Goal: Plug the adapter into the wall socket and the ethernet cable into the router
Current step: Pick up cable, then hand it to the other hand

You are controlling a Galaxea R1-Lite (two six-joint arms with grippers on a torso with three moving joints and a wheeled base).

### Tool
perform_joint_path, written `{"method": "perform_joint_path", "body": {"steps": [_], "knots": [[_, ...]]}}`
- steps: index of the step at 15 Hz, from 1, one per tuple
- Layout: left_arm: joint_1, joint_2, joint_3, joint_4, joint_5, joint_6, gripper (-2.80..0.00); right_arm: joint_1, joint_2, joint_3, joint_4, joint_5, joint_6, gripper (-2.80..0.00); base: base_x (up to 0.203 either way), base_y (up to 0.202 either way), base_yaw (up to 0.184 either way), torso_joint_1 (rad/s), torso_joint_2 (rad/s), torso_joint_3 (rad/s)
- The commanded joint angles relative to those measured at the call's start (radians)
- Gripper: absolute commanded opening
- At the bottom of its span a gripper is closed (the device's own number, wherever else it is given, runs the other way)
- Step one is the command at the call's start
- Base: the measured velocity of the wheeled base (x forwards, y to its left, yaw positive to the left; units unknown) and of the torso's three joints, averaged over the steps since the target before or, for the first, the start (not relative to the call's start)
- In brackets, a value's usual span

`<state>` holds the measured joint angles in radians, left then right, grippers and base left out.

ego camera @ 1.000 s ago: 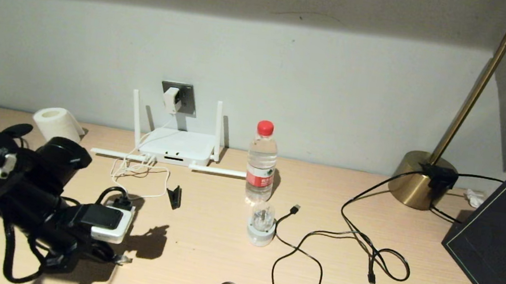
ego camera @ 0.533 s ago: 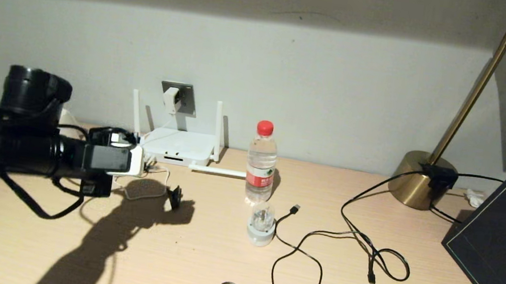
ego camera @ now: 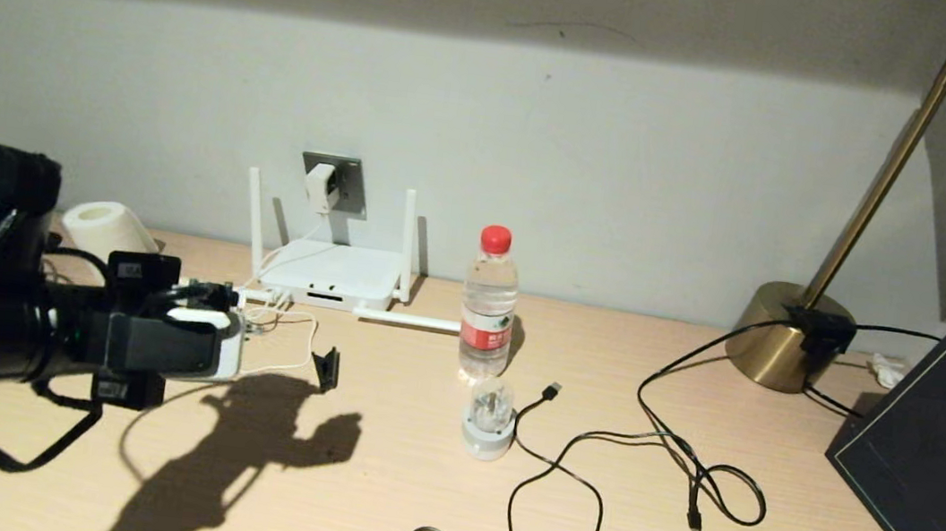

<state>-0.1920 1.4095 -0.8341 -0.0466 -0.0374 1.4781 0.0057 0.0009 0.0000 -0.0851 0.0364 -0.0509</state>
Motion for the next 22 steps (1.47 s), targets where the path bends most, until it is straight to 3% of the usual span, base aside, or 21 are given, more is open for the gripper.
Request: {"method": "perform_joint_path", "body": {"steps": [1, 5, 9, 10, 11, 13, 14, 15, 18, 21, 22], "knots": [[-0.034, -0.043, 0.015, -0.004, 0.010, 0.007, -2.80, 0.000, 0.000, 0.035, -0.001, 0.000, 0.000, -2.80, 0.000, 0.000, 0.000, 0.000, 0.00, 0.000], [-0.089, -0.122, 0.099, -0.028, 0.010, -0.061, -2.80, 0.000, 0.001, 0.035, -0.002, 0.002, -0.015, -2.80, 0.000, 0.000, 0.000, 0.000, 0.00, 0.000], [-0.155, -0.077, 0.022, -0.033, 0.002, -0.086, -2.80, 0.000, -0.001, 0.031, -0.008, 0.001, -0.007, -2.80, 0.000, 0.000, 0.000, 0.000, 0.00, 0.000], [-0.212, -0.057, -0.002, -0.033, -0.004, -0.114, -2.80, 0.000, 0.001, 0.009, -0.015, 0.012, 0.060, -2.80, 0.000, 0.000, 0.000, 0.000, 0.00, 0.000], [-0.283, -0.033, -0.026, -0.034, -0.008, -0.173, -2.80, 0.000, 0.009, -0.045, -0.011, 0.049, 0.210, -2.80, 0.000, 0.000, 0.000, 0.000, 0.00, 0.000], [-0.423, 0.031, -0.089, -0.042, -0.010, -0.303, -2.80, 0.000, 0.057, -0.228, 0.042, 0.234, 0.514, -2.80, 0.000, 0.000, 0.000, 0.000, 0.00, 0.000], [-0.451, 0.064, -0.126, -0.047, -0.008, -0.329, -2.80, 0.001, 0.098, -0.292, 0.069, 0.392, 0.591, -2.80, 0.000, 0.000, 0.000, 0.000, 0.00, 0.000], [-0.476, 0.089, -0.140, -0.053, -0.008, -0.331, -2.80, 0.000, 0.166, -0.336, 0.087, 0.517, 0.637, -2.80, 0.000, 0.000, 0.000, 0.000, 0.00, 0.000], [-0.485, 0.113, -0.160, -0.088, -0.013, -0.331, -2.80, -0.004, 0.383, -0.464, 0.091, 0.728, 0.734, -2.80, 0.000, 0.000, 0.000, 0.000, 0.00, 0.000], [-0.521, 0.169, -0.236, -0.095, -0.013, -0.331, -2.80, -0.005, 0.603, -0.513, -0.014, 0.857, 0.763, -2.80, 0.000, 0.000, 0.000, 0.000, 0.00, 0.000], [-0.533, 0.186, -0.272, -0.095, -0.013, -0.331, -2.80, -0.005, 0.671, -0.519, -0.069, 0.873, 0.766, 0.00, 0.000, 0.000, 0.000, 0.000, 0.00, 0.000]]}}
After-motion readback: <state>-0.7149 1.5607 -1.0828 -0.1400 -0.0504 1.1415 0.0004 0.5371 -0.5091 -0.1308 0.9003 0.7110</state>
